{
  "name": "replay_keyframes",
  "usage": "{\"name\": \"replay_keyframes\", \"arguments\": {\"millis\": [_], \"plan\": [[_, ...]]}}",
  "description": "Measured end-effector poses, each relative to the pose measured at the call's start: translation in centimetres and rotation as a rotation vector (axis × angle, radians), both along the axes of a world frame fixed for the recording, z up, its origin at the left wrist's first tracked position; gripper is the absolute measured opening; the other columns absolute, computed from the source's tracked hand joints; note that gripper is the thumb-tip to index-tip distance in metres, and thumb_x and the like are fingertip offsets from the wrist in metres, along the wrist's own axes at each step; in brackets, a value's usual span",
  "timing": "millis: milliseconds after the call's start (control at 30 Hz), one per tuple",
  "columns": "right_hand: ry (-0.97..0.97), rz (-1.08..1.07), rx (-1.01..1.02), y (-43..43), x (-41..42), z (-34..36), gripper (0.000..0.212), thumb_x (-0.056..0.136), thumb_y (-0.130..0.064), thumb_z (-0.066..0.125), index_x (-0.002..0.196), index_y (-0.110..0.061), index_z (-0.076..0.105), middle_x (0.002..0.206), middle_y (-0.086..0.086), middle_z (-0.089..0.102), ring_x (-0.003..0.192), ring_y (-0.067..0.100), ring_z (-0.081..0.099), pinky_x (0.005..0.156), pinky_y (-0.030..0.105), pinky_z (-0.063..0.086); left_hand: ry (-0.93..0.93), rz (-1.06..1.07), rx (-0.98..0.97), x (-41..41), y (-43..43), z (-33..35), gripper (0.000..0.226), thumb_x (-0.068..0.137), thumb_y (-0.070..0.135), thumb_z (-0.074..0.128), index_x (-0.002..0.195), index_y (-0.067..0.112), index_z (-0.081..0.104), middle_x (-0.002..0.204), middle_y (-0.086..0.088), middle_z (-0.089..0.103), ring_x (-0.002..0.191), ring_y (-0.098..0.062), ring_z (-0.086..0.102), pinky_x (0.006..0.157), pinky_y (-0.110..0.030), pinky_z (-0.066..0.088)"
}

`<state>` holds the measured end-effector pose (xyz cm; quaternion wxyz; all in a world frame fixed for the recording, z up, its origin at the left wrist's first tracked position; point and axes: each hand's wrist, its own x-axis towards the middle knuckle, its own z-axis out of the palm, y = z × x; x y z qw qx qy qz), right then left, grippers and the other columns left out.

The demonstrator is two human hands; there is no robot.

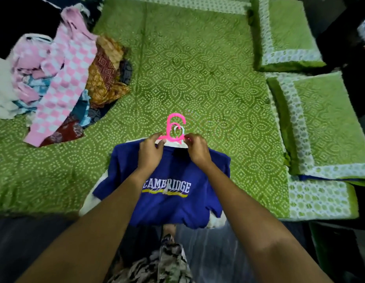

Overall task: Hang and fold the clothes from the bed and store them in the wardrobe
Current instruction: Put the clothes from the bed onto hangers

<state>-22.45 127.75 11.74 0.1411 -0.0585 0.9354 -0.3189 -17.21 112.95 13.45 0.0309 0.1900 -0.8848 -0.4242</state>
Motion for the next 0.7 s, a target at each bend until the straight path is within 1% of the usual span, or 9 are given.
{"name": "replay_keyframes", "arguments": {"millis": [67, 100, 167, 233, 267, 333, 433, 533, 700], "plan": [[-0.055, -0.016, 0.000, 0.1, -1.5, -1.6, 0.036, 0.086, 0.008, 0.048, 0.119, 0.001, 0.060, 0.116, 0.024, 0.058, 0.109, 0.036, 0.055, 0.090, 0.032, 0.036, -0.082, 0.060, 0.139, -1.1, 0.7, -1.4, 0.031, 0.092, 0.017, 0.057, 0.120, 0.004, 0.061, 0.112, -0.016, 0.067, 0.104, -0.029, 0.062, 0.087, -0.028, 0.041], [-0.096, -0.027, -0.020, 0.1, -2.3, -2.2, 0.038, 0.087, 0.007, 0.049, 0.123, 0.003, 0.056, 0.121, 0.026, 0.055, 0.113, 0.037, 0.052, 0.093, 0.030, 0.033, -0.121, 0.110, 0.257, -1.7, 1.1, -2.1, 0.032, 0.093, 0.018, 0.055, 0.121, 0.003, 0.060, 0.115, -0.015, 0.065, 0.108, -0.028, 0.060, 0.089, -0.028, 0.042], [-0.212, -0.093, -0.118, -0.1, -3.4, -2.9, 0.039, 0.091, -0.005, 0.055, 0.128, 0.007, 0.050, 0.128, 0.026, 0.053, 0.119, 0.036, 0.050, 0.095, 0.029, 0.032, -0.190, 0.219, 0.501, -2.5, 1.6, -2.7, 0.035, 0.097, 0.024, 0.049, 0.124, 0.003, 0.057, 0.122, -0.011, 0.061, 0.118, -0.025, 0.054, 0.094, -0.027, 0.039], [-0.425, -0.284, -0.347, -0.8, -3.6, -3.2, 0.045, 0.095, -0.023, 0.053, 0.129, 0.006, 0.048, 0.133, 0.024, 0.051, 0.120, 0.032, 0.049, 0.097, 0.034, 0.036, -0.252, 0.301, 0.739, -2.9, 1.9, -2.9, 0.045, 0.100, 0.034, 0.037, 0.133, 0.005, 0.048, 0.134, -0.006, 0.051, 0.129, -0.020, 0.044, 0.103, -0.027, 0.031], [-0.573, -0.387, -0.484, -1.2, -3.6, -3.3, 0.050, 0.097, -0.034, 0.049, 0.132, 0.002, 0.046, 0.138, 0.020, 0.048, 0.123, 0.029, 0.047, 0.099, 0.035, 0.037, -0.283, 0.329, 0.849, -3.0, 2.0, -2.9, 0.051, 0.101, 0.039, 0.030, 0.139, 0.007, 0.040, 0.141, -0.003, 0.044, 0.134, -0.017, 0.037, 0.108, -0.028, 0.025], [-0.801, -0.527, -0.701, -2.2, -3.3, -3.4, 0.061, 0.096, -0.050, 0.037, 0.142, -0.009, 0.037, 0.151, 0.007, 0.034, 0.135, 0.021, 0.034, 0.109, 0.037, 0.026, -0.321, 0.365, 0.995, -3.2, 1.8, -2.9, 0.058, 0.100, 0.046, 0.018, 0.144, 0.009, 0.029, 0.151, 0.000, 0.031, 0.140, -0.015, 0.027, 0.114, -0.031, 0.015], [-0.893, -0.547, -0.780, -3.8, -2.8, -2.7, 0.064, 0.098, -0.052, 0.026, 0.149, -0.015, 0.018, 0.157, 0.003, 0.014, 0.145, 0.018, 0.014, 0.118, 0.039, 0.012, -0.315, 0.416, 1.042, -3.1, 1.2, -2.6, 0.060, 0.100, 0.047, 0.015, 0.145, 0.010, 0.028, 0.153, -0.001, 0.027, 0.141, -0.016, 0.024, 0.116, -0.033, 0.012], [-0.898, -0.502, -0.789, -6.1, -2.2, -1.0, 0.063, 0.099, -0.050, 0.024, 0.150, -0.015, 0.016, 0.157, 0.006, 0.014, 0.144, 0.019, 0.016, 0.117, 0.039, 0.012, -0.287, 0.457, 1.049, -2.7, -0.3, -1.6, 0.060, 0.100, 0.048, 0.016, 0.144, 0.011, 0.030, 0.152, -0.001, 0.030, 0.140, -0.017, 0.028, 0.115, -0.035, 0.014], [-0.870, -0.436, -0.752, -11.4, -1.2, 2.0, 0.063, 0.098, -0.053, 0.024, 0.146, -0.013, 0.027, 0.155, 0.011, 0.023, 0.141, 0.023, 0.026, 0.113, 0.040, 0.019, -0.223, 0.522, 1.027, -1.0, -5.1, 0.9, 0.061, 0.098, 0.052, 0.017, 0.142, 0.014, 0.037, 0.148, -0.001, 0.037, 0.137, -0.022, 0.032, 0.112, -0.039, 0.019]]}}
